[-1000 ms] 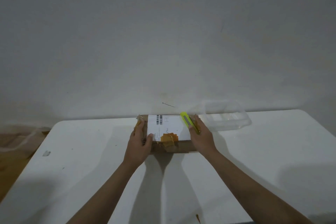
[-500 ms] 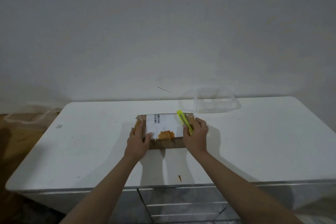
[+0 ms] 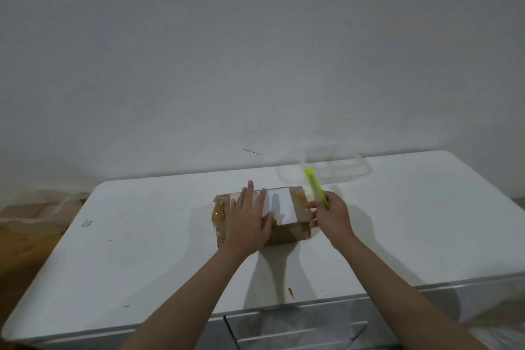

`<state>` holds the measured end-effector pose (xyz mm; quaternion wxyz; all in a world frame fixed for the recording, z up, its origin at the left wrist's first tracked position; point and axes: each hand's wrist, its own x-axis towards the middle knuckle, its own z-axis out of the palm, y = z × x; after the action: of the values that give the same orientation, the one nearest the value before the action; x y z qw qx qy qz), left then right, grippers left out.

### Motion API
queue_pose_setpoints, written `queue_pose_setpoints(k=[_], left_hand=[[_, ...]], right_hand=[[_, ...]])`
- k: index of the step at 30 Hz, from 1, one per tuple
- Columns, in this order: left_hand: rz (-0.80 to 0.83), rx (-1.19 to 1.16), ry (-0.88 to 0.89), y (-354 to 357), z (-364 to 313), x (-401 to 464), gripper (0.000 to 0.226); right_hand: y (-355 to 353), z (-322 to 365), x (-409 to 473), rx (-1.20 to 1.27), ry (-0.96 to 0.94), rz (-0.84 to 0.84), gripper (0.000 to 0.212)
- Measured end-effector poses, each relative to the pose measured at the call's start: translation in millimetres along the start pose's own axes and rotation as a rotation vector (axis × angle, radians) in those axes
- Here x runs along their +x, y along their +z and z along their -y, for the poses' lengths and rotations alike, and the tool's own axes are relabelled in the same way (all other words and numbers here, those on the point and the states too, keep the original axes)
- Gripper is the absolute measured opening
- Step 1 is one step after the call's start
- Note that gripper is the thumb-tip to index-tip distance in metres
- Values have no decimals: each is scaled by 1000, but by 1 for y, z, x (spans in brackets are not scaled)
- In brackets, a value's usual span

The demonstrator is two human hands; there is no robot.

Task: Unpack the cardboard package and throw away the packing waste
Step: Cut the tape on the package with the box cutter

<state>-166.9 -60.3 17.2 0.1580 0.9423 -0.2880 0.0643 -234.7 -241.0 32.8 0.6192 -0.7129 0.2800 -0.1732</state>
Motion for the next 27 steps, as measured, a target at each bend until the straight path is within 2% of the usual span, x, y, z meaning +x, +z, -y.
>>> queue_pose_setpoints(k=[6,9,14,18,23,27], left_hand=[[157,6,40,23,-7,19,71],[150,37,37,32,-6,16,78],[152,39,41,34,-5,17,76],[131,31,44,38,-4,17,77],[116,23,50,39,-3,17,83],[117,27,44,39,-3,17,80]], right_hand=[[-15,-11,4,-74,24,23,14],[-20,-20,7,-81,39,-8,17],[-23,-31,6,-120,27,-62,21],[-26,-31,3,-115,-15,-53,9],[-31,-29,8,-148,-34,12,29],[-32,-28,12,-154,-25,41,32]])
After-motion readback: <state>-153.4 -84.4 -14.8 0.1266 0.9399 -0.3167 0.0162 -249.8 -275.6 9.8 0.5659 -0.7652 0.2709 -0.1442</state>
